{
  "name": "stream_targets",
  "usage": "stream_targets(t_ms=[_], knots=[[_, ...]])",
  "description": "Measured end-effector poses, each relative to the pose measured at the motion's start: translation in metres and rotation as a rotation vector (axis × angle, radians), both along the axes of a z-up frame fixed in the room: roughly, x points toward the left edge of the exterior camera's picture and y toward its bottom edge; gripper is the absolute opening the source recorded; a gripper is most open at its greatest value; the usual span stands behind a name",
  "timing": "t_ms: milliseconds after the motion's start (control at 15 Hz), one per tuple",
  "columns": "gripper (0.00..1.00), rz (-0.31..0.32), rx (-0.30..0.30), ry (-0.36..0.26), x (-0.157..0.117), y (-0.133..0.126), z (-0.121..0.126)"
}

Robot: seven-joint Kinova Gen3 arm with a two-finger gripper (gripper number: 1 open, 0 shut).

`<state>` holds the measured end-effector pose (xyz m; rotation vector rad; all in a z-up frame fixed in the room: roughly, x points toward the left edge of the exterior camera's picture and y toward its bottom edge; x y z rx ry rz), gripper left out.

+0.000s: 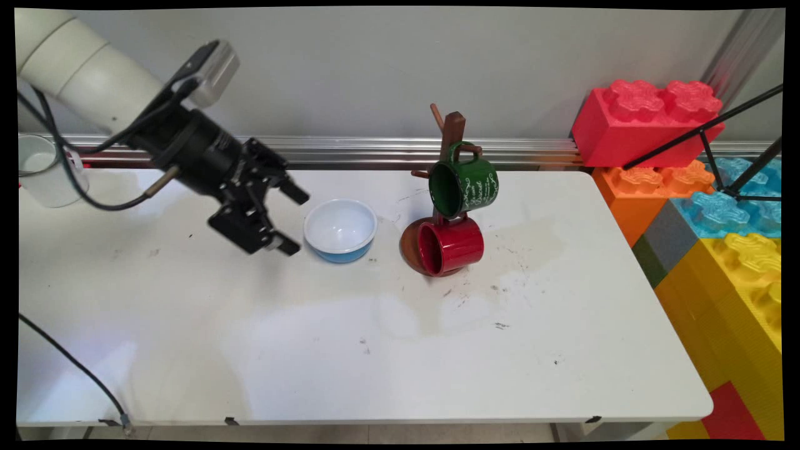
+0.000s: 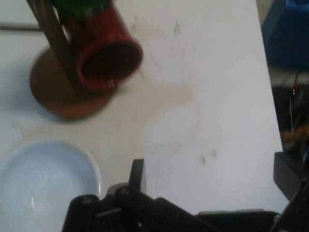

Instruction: Pick up the green mug from the rack

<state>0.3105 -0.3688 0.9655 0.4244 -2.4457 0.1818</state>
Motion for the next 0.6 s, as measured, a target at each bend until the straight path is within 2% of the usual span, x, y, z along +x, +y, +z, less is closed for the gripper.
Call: stream_targets(t_ms=[333, 600], knots=[[1.0, 0.013, -0.035, 0.07, -0.011, -0.007, 0.006], [1.0, 0.043, -0.031, 0.101, -0.023, -0.009, 0.005]])
